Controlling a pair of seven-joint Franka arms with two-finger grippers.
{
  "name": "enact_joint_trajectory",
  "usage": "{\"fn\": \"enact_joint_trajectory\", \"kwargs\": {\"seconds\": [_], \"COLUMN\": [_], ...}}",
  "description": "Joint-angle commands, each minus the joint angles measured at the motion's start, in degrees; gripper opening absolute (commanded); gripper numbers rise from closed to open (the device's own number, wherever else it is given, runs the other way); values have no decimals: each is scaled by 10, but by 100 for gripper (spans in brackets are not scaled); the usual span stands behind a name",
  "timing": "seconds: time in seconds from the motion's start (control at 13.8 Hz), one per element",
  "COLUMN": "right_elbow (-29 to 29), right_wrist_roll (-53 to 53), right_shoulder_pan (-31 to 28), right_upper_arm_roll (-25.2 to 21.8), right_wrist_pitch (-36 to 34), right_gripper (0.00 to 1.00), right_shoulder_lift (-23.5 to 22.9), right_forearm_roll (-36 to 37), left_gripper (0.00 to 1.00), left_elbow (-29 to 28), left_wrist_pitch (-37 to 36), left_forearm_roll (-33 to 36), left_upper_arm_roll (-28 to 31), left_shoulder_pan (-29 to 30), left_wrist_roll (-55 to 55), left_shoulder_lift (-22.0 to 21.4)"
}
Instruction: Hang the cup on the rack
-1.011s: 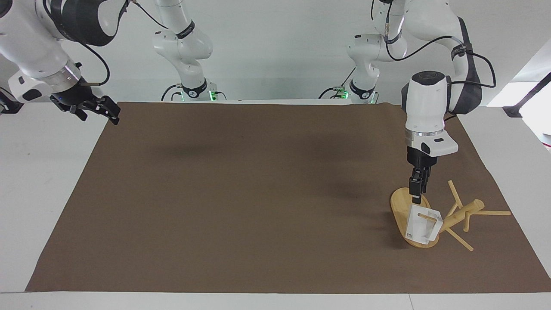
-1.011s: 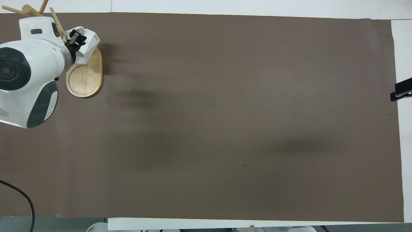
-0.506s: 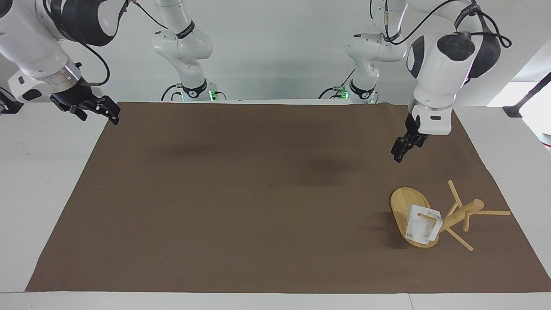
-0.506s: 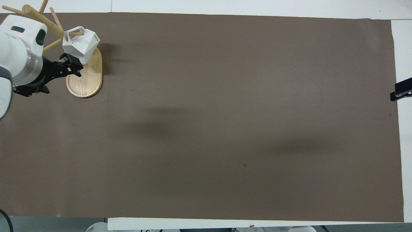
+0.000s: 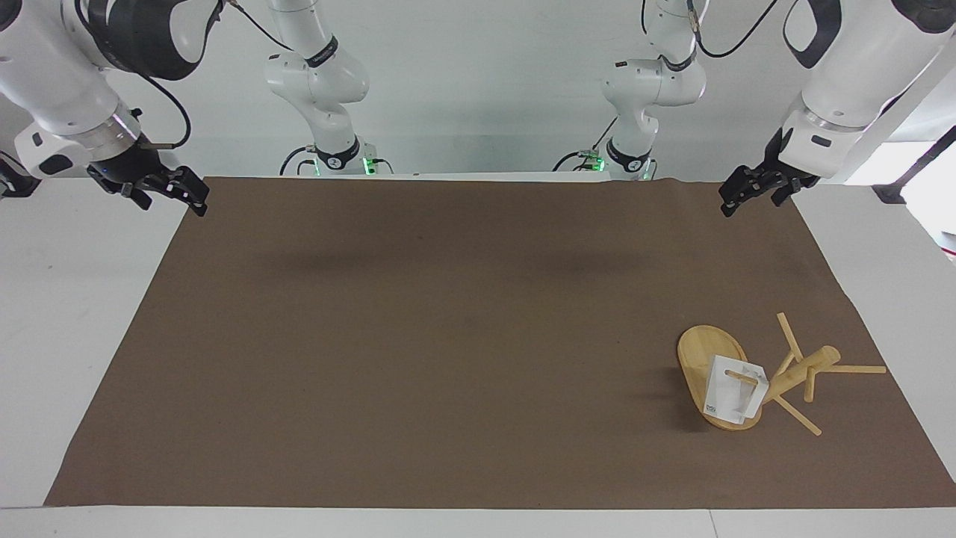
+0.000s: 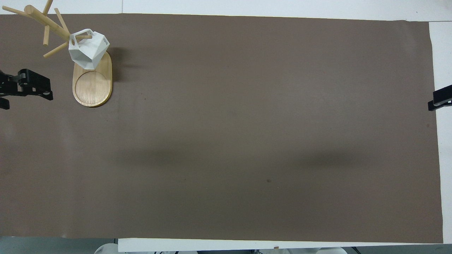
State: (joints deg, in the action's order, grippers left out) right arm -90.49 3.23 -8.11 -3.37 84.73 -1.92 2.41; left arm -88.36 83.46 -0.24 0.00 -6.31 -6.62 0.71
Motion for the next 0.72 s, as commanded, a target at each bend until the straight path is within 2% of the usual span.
{"fn": "enact_joint_trajectory", "kwargs": {"seconds": [0.0,0.29,0.65], "right_elbow": [-4,-4,-4], "right_wrist_roll": [-8,-8,-8], "right_shoulder_pan": [-3,-3,-4], "right_upper_arm_roll": [4,4,4], "right_wrist_pitch": [-3,-3,-3], "right_gripper": [100,100,100], "right_shoulder_lift": [6,6,6], "right_forearm_roll": [2,2,2], "left_gripper": [100,100,100], "left_elbow": [22,50,25], "left_wrist_pitch": [-19,-19,17], "left_forearm_roll": [-6,-4,5], "left_upper_arm_roll": [-3,-3,-3], "left_shoulder_pan": [2,5,15], "left_wrist_roll": [48,46,46], "left_shoulder_lift": [17,32,42]}}
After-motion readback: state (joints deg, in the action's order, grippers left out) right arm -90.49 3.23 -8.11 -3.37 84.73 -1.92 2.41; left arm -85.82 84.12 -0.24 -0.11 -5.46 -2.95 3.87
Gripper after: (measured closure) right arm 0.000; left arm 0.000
